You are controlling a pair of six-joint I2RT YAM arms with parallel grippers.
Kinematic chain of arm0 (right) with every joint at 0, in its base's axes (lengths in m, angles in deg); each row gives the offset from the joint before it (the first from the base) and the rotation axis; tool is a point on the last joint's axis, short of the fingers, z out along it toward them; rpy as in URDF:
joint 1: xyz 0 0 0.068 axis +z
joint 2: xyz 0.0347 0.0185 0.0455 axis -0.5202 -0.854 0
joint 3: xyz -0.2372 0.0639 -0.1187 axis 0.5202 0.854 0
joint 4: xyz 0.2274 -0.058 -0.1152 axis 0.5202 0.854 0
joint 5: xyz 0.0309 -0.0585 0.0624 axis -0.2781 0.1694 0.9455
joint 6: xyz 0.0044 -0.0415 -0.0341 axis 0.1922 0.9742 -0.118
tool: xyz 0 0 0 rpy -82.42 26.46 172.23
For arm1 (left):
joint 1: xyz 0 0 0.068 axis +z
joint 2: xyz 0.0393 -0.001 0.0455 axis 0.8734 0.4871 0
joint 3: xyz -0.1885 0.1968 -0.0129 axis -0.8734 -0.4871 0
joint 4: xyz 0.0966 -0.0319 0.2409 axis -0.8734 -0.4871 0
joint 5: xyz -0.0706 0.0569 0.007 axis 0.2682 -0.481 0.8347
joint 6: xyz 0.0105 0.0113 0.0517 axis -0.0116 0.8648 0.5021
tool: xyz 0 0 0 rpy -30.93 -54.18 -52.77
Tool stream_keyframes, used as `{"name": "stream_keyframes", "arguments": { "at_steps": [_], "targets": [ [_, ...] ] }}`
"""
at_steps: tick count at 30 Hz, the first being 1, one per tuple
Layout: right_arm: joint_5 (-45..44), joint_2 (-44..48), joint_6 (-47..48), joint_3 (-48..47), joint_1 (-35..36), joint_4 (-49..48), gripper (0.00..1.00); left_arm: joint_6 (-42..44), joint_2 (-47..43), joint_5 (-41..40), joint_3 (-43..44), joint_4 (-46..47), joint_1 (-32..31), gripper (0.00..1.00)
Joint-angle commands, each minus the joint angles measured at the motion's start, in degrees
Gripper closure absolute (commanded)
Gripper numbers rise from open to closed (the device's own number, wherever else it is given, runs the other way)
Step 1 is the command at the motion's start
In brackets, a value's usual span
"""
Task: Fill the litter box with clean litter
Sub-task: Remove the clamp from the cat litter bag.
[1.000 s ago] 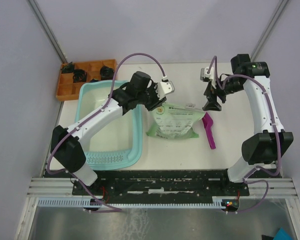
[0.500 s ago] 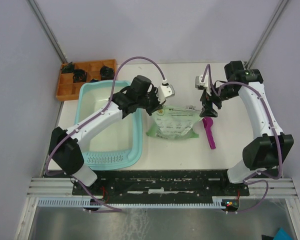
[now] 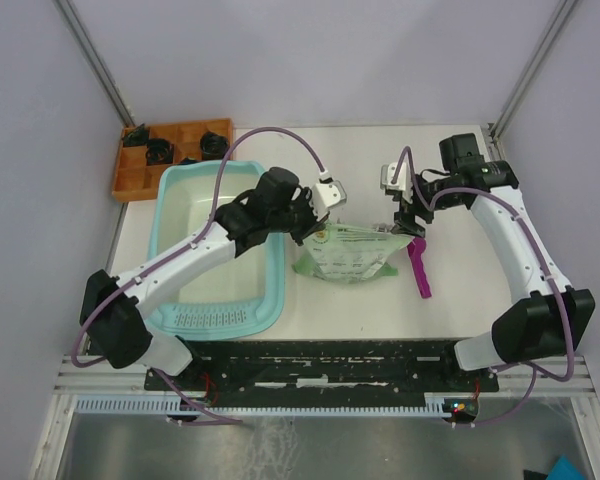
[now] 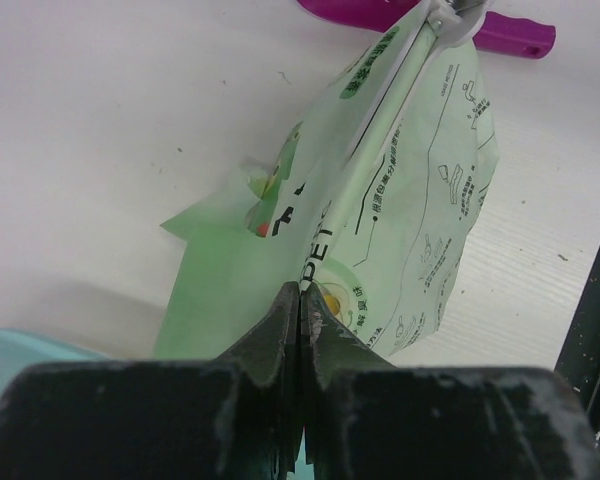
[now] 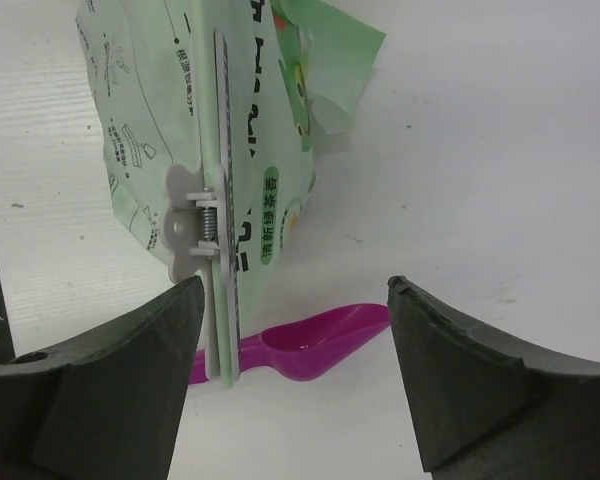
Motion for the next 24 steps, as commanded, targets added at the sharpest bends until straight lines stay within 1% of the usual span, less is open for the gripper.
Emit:
{"name": "stream_keyframes", "arguments": {
  "at_steps": [1,5,12,16,24],
  "targets": [
    [-2.27,4.23,-1.87,0.04,2.89,-3.07,0.18,-4.47,-0.3,0.41,-0.11,3.51,-1.65,0.97],
    [-5.58,5.6,-2.73,0.43,5.72,-1.66,0.2,-4.81,-0.34,-0.12,-0.22,4.21,-2.31,0.97],
    [-8.44,8.53,-4.62,2.07,6.62,-1.68,0.21,-5.11,-0.84,-1.61,-0.7,5.39,-2.8,0.97],
    [-7.96,9.33,-5.62,3.41,6.75,-1.9,0.21,-5.3,-1.02,-1.17,-0.62,5.83,-2.96,0.97],
    [-7.89,9.55,-7.37,5.55,8.54,-4.01,0.26,-5.71,-1.15,-1.19,-0.75,6.24,-3.31,0.97]
  ]
}}
